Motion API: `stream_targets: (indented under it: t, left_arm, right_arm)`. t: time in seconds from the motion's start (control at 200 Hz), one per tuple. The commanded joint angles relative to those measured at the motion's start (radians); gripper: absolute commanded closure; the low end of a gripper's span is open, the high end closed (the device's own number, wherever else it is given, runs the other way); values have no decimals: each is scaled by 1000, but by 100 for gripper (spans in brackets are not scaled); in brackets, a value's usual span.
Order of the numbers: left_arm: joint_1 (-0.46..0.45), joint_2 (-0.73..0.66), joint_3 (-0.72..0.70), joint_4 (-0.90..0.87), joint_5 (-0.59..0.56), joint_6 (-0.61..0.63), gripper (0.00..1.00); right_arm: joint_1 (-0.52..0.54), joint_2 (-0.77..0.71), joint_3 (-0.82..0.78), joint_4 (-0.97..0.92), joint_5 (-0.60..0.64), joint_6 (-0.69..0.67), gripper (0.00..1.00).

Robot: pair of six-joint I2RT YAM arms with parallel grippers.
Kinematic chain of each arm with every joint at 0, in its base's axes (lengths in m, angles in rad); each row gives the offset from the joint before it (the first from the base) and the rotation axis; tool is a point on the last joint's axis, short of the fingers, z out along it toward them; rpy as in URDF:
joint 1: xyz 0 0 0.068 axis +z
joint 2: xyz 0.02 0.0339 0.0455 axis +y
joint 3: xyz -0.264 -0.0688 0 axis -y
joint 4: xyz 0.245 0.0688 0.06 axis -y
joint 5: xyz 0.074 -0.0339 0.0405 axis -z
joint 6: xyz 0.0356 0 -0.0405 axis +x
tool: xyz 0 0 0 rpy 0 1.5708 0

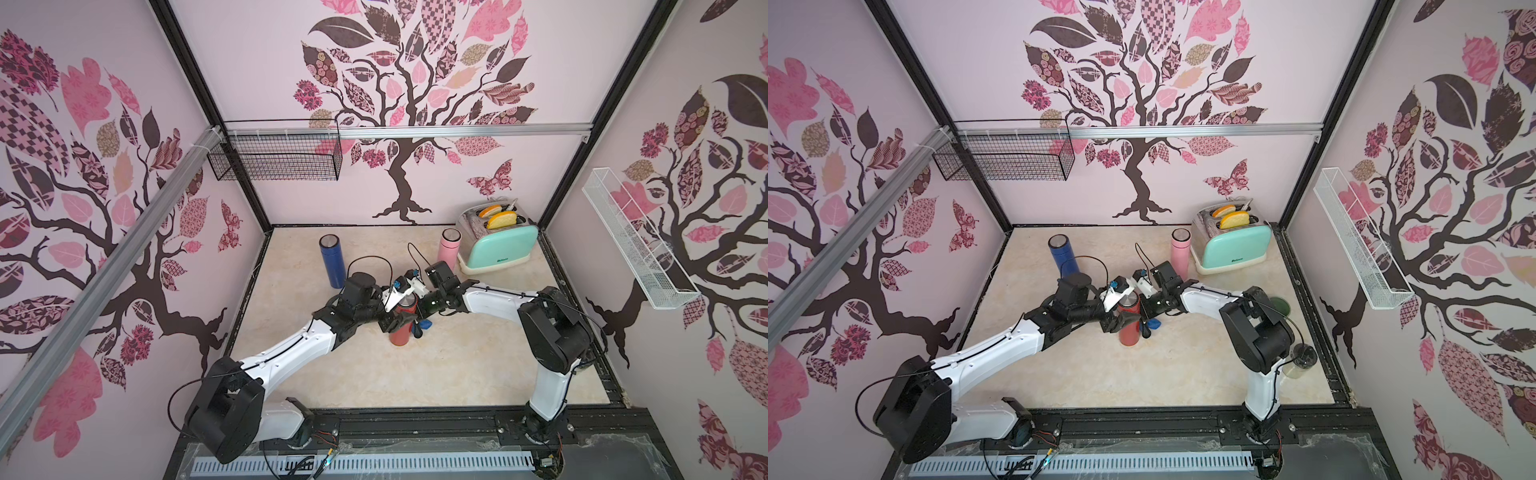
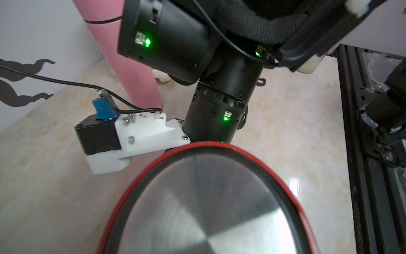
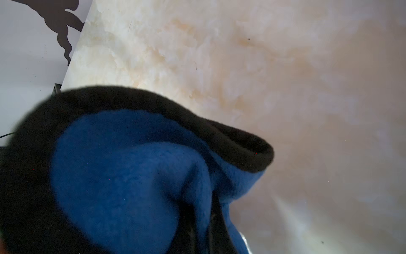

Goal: Wipe the surface of the thermos
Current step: Wipe the dirt from the surface of the thermos.

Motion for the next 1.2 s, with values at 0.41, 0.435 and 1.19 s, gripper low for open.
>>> stream_targets:
  t: [0.41,0.435,1.19]
  left_arm:
    - [-28,5,-250,489,-336,-110,100]
    - [-29,8,-252,492,-335,-109,100]
    - [-32,80,-261,566,-264,-88,100]
  right_arm:
    - [17,-268,14,-110,6,-4,100]
    - [17,-282,23,-123,8,-9,100]
    - [33,-466,71,-128,-1,-2,100]
